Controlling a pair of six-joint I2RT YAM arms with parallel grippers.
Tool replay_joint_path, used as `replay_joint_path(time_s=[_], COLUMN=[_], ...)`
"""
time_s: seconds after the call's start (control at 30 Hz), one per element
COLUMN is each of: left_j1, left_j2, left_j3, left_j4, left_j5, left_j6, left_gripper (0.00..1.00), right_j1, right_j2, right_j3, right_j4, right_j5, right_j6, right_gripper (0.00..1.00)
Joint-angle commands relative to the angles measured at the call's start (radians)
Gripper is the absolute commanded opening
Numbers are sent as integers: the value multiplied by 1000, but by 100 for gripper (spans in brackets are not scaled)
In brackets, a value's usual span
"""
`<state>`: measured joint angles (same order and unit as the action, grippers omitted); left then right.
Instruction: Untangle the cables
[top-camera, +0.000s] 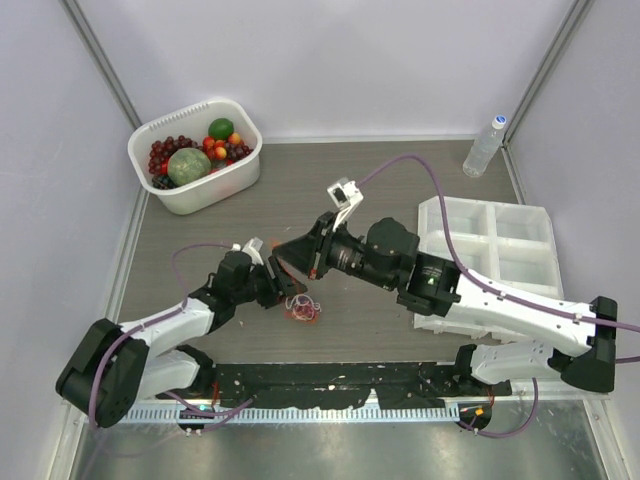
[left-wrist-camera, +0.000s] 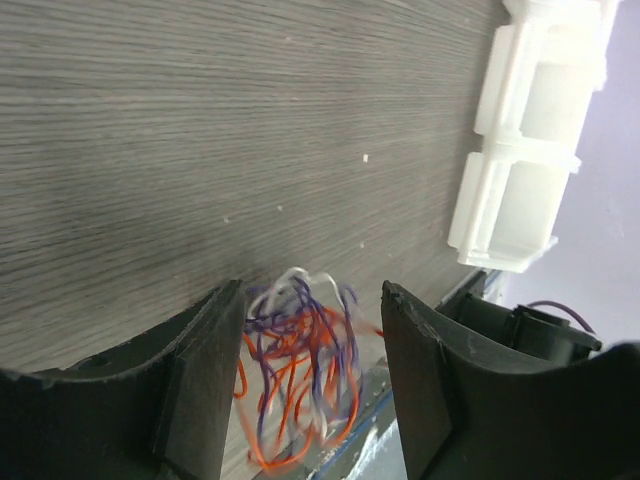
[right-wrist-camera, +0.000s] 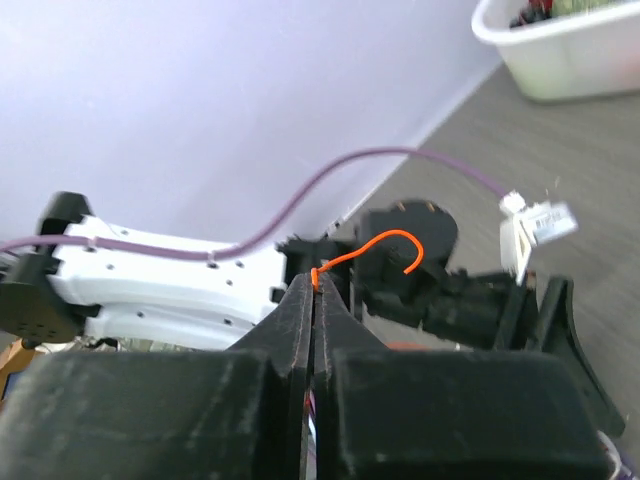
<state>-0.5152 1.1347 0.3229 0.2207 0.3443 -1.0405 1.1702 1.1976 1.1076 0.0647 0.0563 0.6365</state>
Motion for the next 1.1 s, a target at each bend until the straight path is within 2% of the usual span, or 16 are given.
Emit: replay_joint_path(time_s=[0.0,0.23,0.4,0.53,0.63,0.77,0.83,0.93,1.07], left_j1=[0,0,0,0,0,0,0,-2,-5], left_j2=[26,49,105,145,189,218,153,-30,-336], left_j3=[12,-33,-131,-143,-140,-154,-177,-217,-217], left_j4=[32,74,235,321,373,506,525,484,303], left_j5=[-30,-45,-34,-10,1,107,111,85,70], left_j6=[28,57,47,46,56,59,57,80,196], left_gripper=[60,60,60,61,66,81,84,89,91], right_j1=[5,5,5,5,3,3,3,3,0], right_j2=[-47,-47,6,56,82,114,122,123,112], right_j3=[145,395,602,716,759,808,813,801,749], right_j4=[-58,-219,-319,-390,-405,-434,-436,-451,-450], right_j5=[43,111,158,241,283,289,309,338,364], right_j6=[-104,-225,-327,-396,-431,-445,-448,-446,-434], right_gripper=[1,1,1,1,1,1,1,1,1])
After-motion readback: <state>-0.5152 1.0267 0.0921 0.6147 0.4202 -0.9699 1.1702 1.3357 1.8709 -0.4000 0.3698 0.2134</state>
